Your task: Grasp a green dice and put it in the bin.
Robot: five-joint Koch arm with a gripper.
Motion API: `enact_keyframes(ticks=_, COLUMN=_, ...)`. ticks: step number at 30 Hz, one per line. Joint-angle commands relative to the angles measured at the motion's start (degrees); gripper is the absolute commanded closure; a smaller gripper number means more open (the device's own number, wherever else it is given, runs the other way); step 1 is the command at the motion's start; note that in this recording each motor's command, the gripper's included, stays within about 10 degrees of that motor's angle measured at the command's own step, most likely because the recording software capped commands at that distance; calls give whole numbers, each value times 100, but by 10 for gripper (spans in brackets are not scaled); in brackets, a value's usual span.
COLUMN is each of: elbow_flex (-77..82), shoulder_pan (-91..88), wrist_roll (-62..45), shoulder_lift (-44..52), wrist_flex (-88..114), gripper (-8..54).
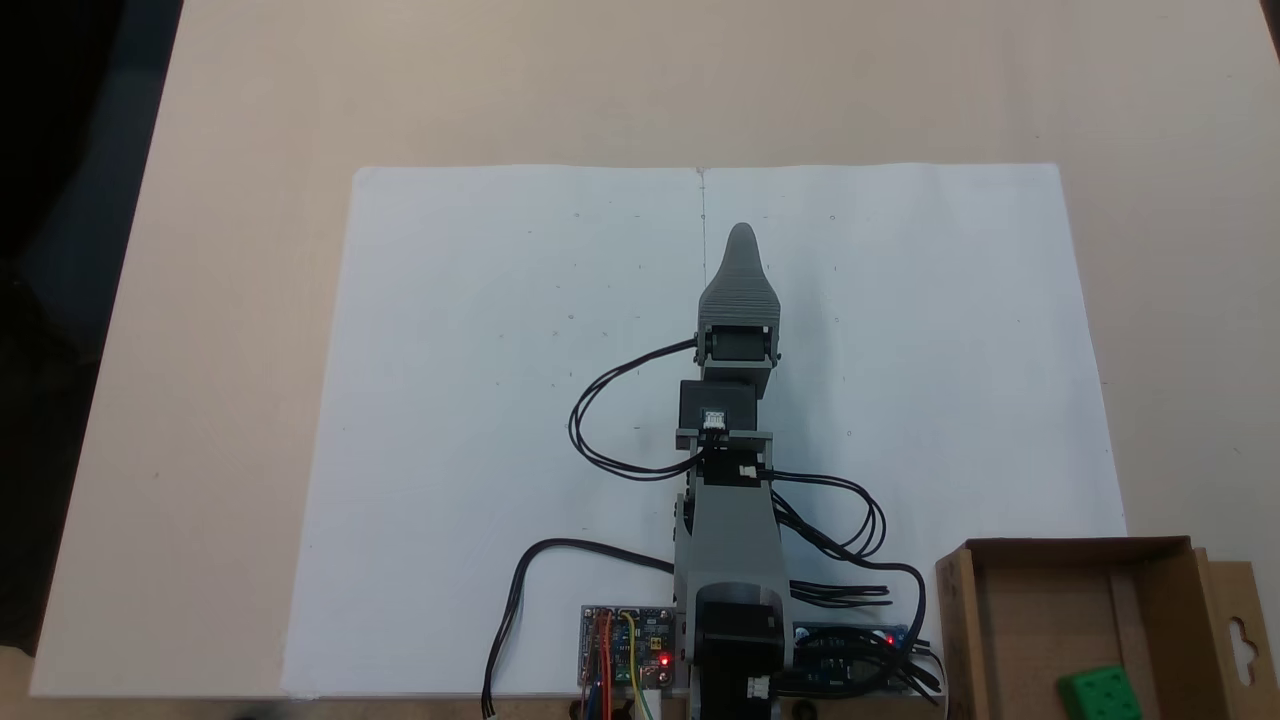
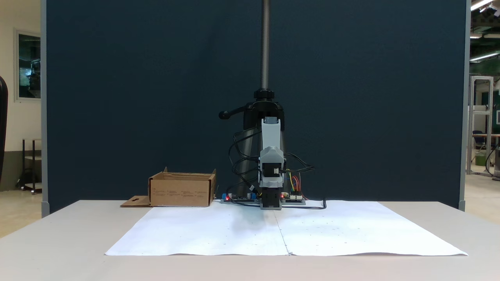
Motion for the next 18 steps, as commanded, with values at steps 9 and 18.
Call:
enact_keyframes(ticks=9, elbow_flex=422, shoulder_pan=88, wrist_roll=9, shoulder_lift=668, wrist_flex=-835, gripper=-10)
enact_keyframes(ticks=18, elbow_flex=413, shoulder_pan=88, wrist_roll=9, shoulder_lift=668, wrist_flex=-923, gripper=-10)
